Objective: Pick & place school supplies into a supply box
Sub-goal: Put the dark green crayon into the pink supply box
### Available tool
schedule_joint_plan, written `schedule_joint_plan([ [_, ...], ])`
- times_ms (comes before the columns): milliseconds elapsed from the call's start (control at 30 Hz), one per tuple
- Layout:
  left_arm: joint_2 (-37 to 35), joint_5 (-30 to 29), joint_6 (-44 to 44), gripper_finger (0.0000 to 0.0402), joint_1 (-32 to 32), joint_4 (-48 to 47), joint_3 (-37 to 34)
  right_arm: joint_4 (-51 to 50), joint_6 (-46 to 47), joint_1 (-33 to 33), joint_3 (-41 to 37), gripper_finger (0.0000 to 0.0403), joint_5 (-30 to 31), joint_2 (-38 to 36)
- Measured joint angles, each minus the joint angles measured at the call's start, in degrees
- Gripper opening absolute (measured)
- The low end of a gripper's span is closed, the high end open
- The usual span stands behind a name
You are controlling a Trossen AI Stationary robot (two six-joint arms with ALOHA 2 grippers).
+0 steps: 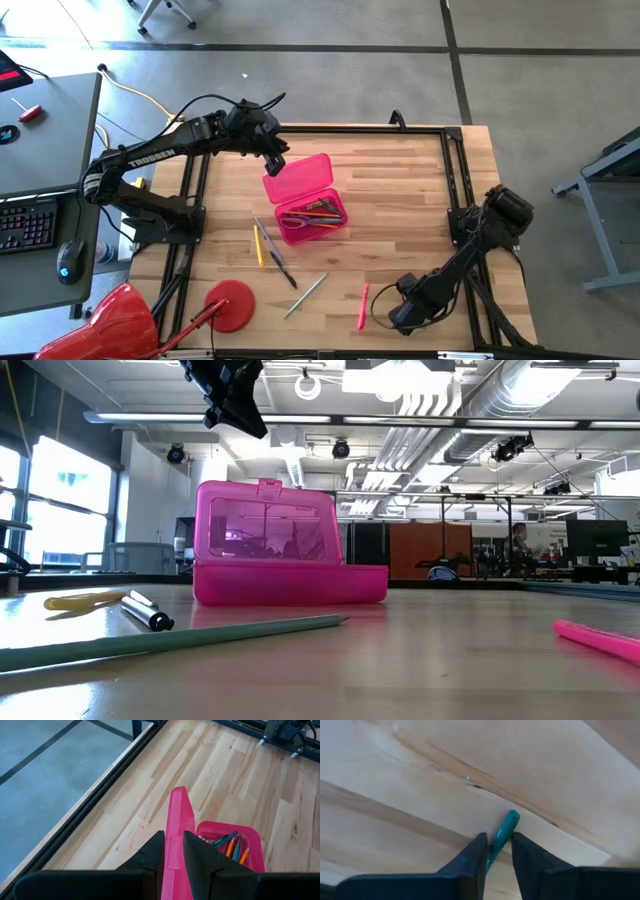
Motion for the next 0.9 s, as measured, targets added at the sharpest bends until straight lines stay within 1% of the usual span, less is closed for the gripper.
schedule_joint_plan([
  [67, 0.0, 0.0, 0.0, 0.0101, 0.02, 0.01, 0.0, 0.43, -2.17, -0.78, -0.39, 0.005, -0.32, -0.02],
  [167, 0.0, 0.0, 0.0, 0.0101, 0.02, 0.02, 0.0, -0.46, -6.76, -2.71, 0.3, 0.0013, -1.87, -0.14],
  [200, 0.0, 0.0, 0.0, 0.0101, 0.01, 0.04, 0.0, -1.03, -8.43, -3.58, 0.77, 0.0008, -2.49, -0.5],
  [267, 0.0, 0.0, -0.03, 0.0101, 0.0, 0.04, 0.0, -2.9, -11.16, -5.4, 1.98, 0.0011, -3.18, -1.42],
  [300, 0.0, -0.02, 0.0, 0.0101, 0.01, 0.04, 0.0, -3.86, -12.63, -6.36, 2.58, 0.0015, -1.52, -2.08],
  [367, 0.0, -0.16, -0.03, 0.0101, 0.01, 0.08, 0.0, -6.22, -16.21, -8.83, 4.56, 0.0017, 3.94, -3.9],
  [467, 0.0, -0.17, 0.0, 0.0101, 0.0, 0.14, 0.0, -8.12, -23.87, -12.66, 6.59, 0.0006, 11.67, -6.82],
  [600, 0.0, -0.19, 0.71, 0.0101, 0.01, 0.15, 0.0, -8.03, -36.3, -21.02, 8.78, 0.0008, 20.03, -9.14],
  [667, 0.0, -0.2, 1.11, 0.0101, 0.02, 0.19, 0.0, -7.43, -45.08, -26.59, 9.79, 0.0008, 22.19, -9.28],
  [767, 0.0, -0.2, 1.52, 0.0101, 0.02, 0.17, -0.01, -1.85, -58.02, -35.11, 10.19, 0.0003, 23.76, -8.61],
  [833, 0.0, -0.2, 1.77, 0.0101, 0.0, 0.13, -0.02, 3.04, -64.97, -40.07, 10.24, 0.0003, 23.48, -8.65],
  [900, 0.0, -0.22, 2.62, 0.0101, 0.0, 0.06, -0.02, 6.69, -70.33, -44.43, 10.24, 0.0004, 21.92, -8.49],
])
